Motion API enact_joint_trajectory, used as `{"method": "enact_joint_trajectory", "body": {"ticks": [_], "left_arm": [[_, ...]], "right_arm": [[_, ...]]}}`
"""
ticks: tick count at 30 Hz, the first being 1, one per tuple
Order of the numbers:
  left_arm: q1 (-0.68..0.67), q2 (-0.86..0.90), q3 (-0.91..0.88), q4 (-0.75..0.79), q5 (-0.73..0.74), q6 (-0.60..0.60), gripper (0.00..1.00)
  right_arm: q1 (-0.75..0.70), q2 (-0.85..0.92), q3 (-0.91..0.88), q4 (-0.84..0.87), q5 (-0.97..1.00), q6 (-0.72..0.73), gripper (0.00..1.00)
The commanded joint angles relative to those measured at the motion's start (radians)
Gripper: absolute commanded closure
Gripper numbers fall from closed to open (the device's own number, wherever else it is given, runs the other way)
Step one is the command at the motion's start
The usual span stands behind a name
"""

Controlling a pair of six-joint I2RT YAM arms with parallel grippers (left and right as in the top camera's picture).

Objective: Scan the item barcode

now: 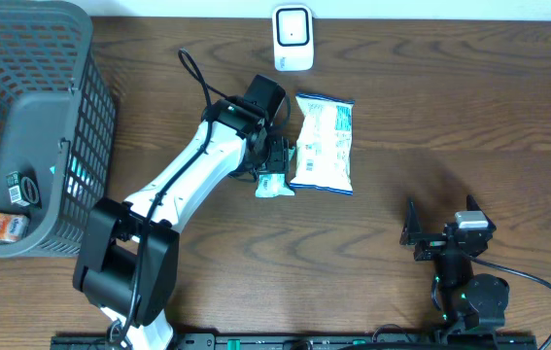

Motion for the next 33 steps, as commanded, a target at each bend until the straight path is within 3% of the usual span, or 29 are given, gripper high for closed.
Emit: {"method": "enact_joint_trajectory", "body": {"ticks": [1,10,14,18,22,33], "left_arm": [[-0.004,0.056,-0.014,-0.002,-0.01,-0.003,0.26],[-0.005,0.206,-0.014,0.03,0.008,-0.002,0.27],[0.01,0.22,-0.008,0.047,0.052,0.025,0.45],[0.011,0.22,-0.006,0.077,0.082,0.026,0.47],[0.016,0.22,-0.006,0.132,0.081,0.025,0.73],[0.111,0.22,0.107,0.238,0.082,0.024,0.76]], "right_arm": [[-0.005,-0.003,-0.002,-0.003,0.001,-0.007,0.01],[-0.005,-0.003,-0.002,-0.003,0.001,-0.008,0.01],[-0.005,-0.003,-0.002,-0.003,0.001,-0.008,0.01],[-0.005,-0.003,-0.002,-0.003,0.001,-0.008,0.01],[-0.005,-0.003,-0.002,-0.003,0.001,-0.007,0.01],[-0.005,-0.003,-0.002,-0.003,0.001,-0.008,0.01]]}}
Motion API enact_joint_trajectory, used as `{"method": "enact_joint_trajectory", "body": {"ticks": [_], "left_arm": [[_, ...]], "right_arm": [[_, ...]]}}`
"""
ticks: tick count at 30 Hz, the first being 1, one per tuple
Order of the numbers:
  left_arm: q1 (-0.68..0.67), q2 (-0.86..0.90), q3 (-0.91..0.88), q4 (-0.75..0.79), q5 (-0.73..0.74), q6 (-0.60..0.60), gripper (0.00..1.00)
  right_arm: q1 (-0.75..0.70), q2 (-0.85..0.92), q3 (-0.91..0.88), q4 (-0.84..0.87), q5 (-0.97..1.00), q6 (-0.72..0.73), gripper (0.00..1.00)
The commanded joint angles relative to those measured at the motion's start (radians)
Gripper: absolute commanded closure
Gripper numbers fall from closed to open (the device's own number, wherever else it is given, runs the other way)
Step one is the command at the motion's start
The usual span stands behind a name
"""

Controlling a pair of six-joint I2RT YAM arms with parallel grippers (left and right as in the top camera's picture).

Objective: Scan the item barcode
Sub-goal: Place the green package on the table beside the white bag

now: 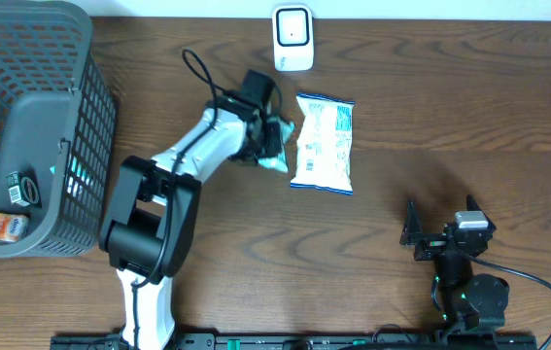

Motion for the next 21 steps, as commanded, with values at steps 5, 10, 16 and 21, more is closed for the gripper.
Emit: {"method": "enact_joint_trajectory", "body": {"ticks": [5,10,16,21], "left_arm": [[0.024,0.006,0.064,0.048,0.04,0.001,0.75],[0.024,0.006,0.064,0.046,0.039,0.001,0.61],[0.028,-0.022,0.064,-0.004,0.039,0.002,0.38],[0.06,-0.135,0.071,-0.025,0.039,0.002,0.33]], "right_arm": [[-0.005,-0.003,-0.002,-0.003,0.001,-0.008,0.01],[-0.005,-0.003,-0.002,-0.003,0.0,-0.008,0.01],[-0.005,-0.003,-0.002,-0.003,0.0,-0.008,0.01],[-0.005,-0.003,-0.002,-0.003,0.0,-0.008,0.01]]}}
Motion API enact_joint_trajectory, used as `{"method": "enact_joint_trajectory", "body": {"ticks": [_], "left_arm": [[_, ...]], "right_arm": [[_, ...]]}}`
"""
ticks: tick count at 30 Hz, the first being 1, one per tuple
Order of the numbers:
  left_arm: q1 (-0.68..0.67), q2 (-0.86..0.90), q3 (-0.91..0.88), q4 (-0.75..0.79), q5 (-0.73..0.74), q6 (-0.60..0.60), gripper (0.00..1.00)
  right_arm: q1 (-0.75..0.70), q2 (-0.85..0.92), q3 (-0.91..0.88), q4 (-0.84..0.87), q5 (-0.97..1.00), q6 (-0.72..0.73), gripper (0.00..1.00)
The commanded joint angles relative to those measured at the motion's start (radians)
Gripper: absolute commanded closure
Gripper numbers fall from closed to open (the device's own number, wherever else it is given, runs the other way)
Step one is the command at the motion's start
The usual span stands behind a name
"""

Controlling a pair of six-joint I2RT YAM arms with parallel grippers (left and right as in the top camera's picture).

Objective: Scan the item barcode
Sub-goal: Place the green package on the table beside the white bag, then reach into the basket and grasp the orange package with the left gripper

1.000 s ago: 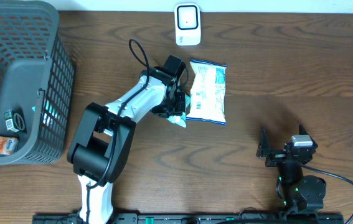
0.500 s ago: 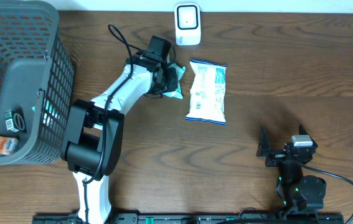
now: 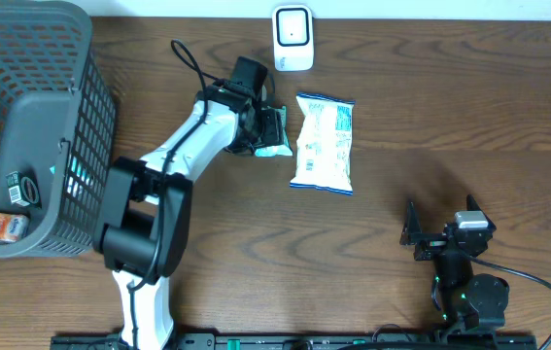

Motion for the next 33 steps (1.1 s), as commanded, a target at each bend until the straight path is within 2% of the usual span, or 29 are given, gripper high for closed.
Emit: {"method": "enact_joint_trajectory", "body": {"ticks": [1,5,11,13,16,22,28,33], "left_arm": [[0.047,-0.161,0.031,-0.005,0.001,0.003,0.32],[0.127,-0.345,0.031,-0.019,-0.002,0.014,0.29],[0.328,-0.618,0.031,-0.024,-0.012,0.074,0.25],[0.426,-0.698,0.031,-0.03,-0.061,0.074,0.25],[0.602,-0.782,0.031,-0.048,-0.218,0.074,0.25],[0.84,-0.75,0.026,-0.052,-0.56,0.073,0.25],[0.969,-0.608,0.019,-0.163,-0.57,0.007,0.25],[1.02,-0.447,0.019,-0.249,-0.716,-0.111,0.25]], "right_arm": [[-0.005,-0.003,-0.002,-0.003,0.001,-0.007,0.01],[-0.005,-0.003,-0.002,-0.003,0.001,-0.008,0.01],[-0.005,-0.003,-0.002,-0.003,0.001,-0.007,0.01],[-0.005,-0.003,-0.002,-0.003,0.001,-0.007,0.01],[-0.005,-0.003,-0.002,-0.003,0.001,-0.007,0.01],[-0.005,-0.003,-0.002,-0.003,0.001,-0.007,0.01],[-0.005,-0.003,-0.002,-0.004,0.001,-0.007,0.01],[-0.005,-0.003,-0.002,-0.003,0.001,-0.007,0.01]]}}
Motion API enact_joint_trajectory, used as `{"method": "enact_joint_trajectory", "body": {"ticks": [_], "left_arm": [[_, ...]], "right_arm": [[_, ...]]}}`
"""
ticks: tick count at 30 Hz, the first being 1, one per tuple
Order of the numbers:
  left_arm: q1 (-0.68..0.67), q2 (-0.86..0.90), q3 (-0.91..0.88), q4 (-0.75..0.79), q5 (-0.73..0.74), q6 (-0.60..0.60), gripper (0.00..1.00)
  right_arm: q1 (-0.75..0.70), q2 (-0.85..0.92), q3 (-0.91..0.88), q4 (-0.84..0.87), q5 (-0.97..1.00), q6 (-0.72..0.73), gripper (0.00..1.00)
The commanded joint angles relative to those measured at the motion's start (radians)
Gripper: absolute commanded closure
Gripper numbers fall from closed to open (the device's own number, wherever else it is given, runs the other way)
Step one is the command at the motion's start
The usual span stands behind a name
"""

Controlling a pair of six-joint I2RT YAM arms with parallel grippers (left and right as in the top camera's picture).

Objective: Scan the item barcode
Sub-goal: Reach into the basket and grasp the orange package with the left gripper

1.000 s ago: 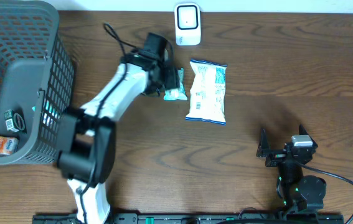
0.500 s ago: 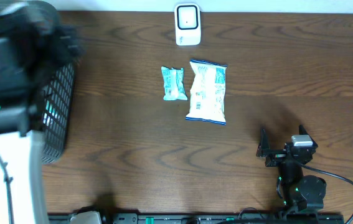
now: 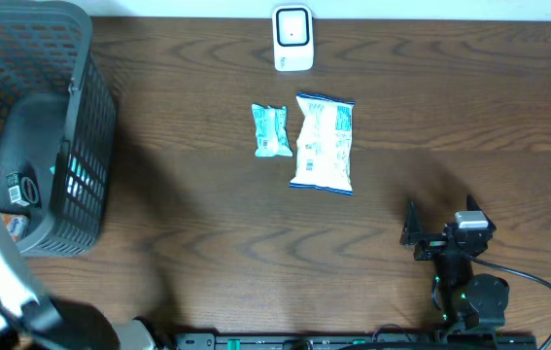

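Note:
A small teal packet lies flat on the wooden table, free of any gripper, just left of a larger white and blue snack bag. The white barcode scanner stands at the table's back edge, behind both. My left arm shows as a blurred white link at the lower left, beside the basket; its gripper runs past the frame's left edge. My right gripper rests near the front right, fingers apart and holding nothing.
A grey mesh basket fills the back left corner; a dark item and an orange box lie in it. The right arm's base and cable sit at the front right.
My left gripper let go of the teal packet, which now lies on the table left of the snack bag. The left arm has moved from the table's middle to the far left by the basket.
My left gripper was at the teal packet below the snack bag's left side. Then it had the packet higher up beside the bag, then nearer the scanner. Now the packet lies freed beside the bag and the arm is by the basket. The right arm never moved.

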Motion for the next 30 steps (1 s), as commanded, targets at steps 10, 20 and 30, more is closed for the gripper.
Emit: {"method": "enact_joint_trajectory", "body": {"ticks": [10,20,30], "left_arm": [[0.056,0.298,0.001,-0.018,-0.113,-0.086,0.69],[0.056,0.456,0.001,0.008,0.053,-0.077,0.81],[0.054,0.383,0.005,0.024,0.425,0.009,0.93]], "right_arm": [[-0.005,-0.003,-0.002,-0.003,0.001,-0.008,0.01],[-0.005,-0.003,-0.002,-0.003,0.0,-0.008,0.01],[-0.005,-0.003,-0.002,-0.003,0.001,-0.008,0.01]]}}
